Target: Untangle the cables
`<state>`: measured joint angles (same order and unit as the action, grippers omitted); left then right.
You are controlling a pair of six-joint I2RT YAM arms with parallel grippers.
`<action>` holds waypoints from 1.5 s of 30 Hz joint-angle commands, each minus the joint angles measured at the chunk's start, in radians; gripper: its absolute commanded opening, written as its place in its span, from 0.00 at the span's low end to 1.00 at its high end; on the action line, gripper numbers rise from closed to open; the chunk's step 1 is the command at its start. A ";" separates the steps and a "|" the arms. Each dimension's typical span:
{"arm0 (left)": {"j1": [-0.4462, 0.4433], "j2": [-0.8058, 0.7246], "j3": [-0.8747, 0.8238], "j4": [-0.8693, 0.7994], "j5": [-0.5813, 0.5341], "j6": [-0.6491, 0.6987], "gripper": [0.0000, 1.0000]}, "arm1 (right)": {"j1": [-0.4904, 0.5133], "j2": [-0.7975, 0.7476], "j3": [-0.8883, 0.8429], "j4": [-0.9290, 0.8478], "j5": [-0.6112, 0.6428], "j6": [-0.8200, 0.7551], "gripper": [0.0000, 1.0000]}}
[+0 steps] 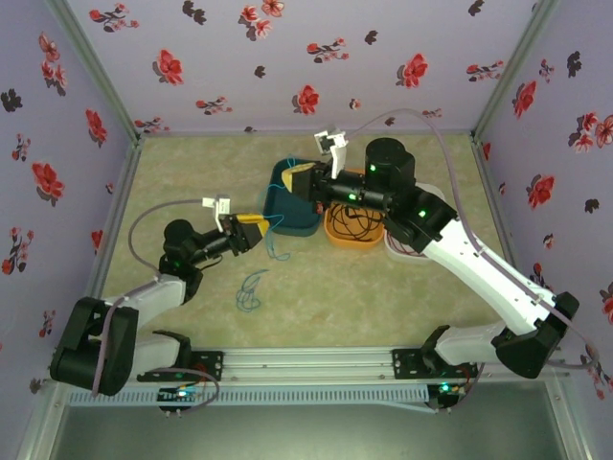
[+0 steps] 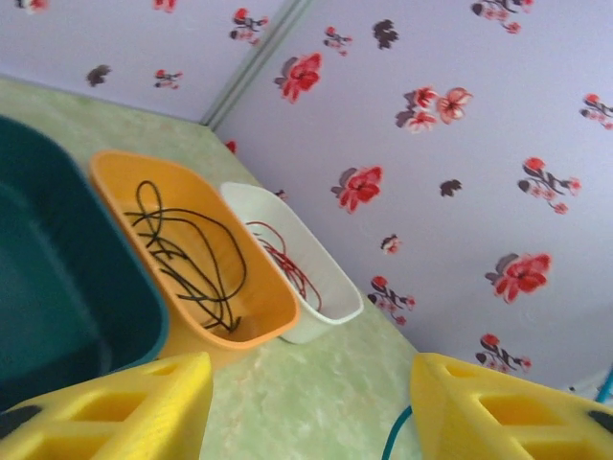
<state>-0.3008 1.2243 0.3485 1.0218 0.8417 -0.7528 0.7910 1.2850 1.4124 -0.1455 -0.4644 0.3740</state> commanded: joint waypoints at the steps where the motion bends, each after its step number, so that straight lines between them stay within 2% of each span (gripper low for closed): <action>1: 0.007 -0.005 -0.020 0.091 0.086 0.019 0.56 | -0.018 -0.003 -0.005 0.089 -0.070 0.030 0.00; 9: 0.007 -0.016 -0.034 0.110 0.147 0.047 0.53 | -0.060 0.001 -0.028 0.187 -0.139 0.111 0.00; 19: 0.019 0.009 -0.006 0.112 0.105 0.031 0.48 | -0.067 0.007 -0.047 0.233 -0.169 0.145 0.00; 27: 0.051 0.010 -0.022 0.164 0.104 -0.002 0.49 | -0.074 -0.002 -0.054 0.238 -0.172 0.147 0.00; 33: 0.065 -0.034 -0.027 0.162 0.140 -0.007 0.58 | -0.079 -0.001 -0.058 0.248 -0.172 0.152 0.00; 41: 0.119 -0.096 -0.045 0.160 0.146 -0.023 0.58 | -0.084 0.004 -0.062 0.264 -0.181 0.163 0.00; 45: 0.129 -0.081 -0.037 0.159 0.141 -0.027 0.57 | -0.084 0.006 -0.063 0.278 -0.186 0.172 0.00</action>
<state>-0.1825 1.1450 0.3099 1.1481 0.9627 -0.7654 0.7132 1.2907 1.3571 0.0780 -0.6296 0.5251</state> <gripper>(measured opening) 0.573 0.062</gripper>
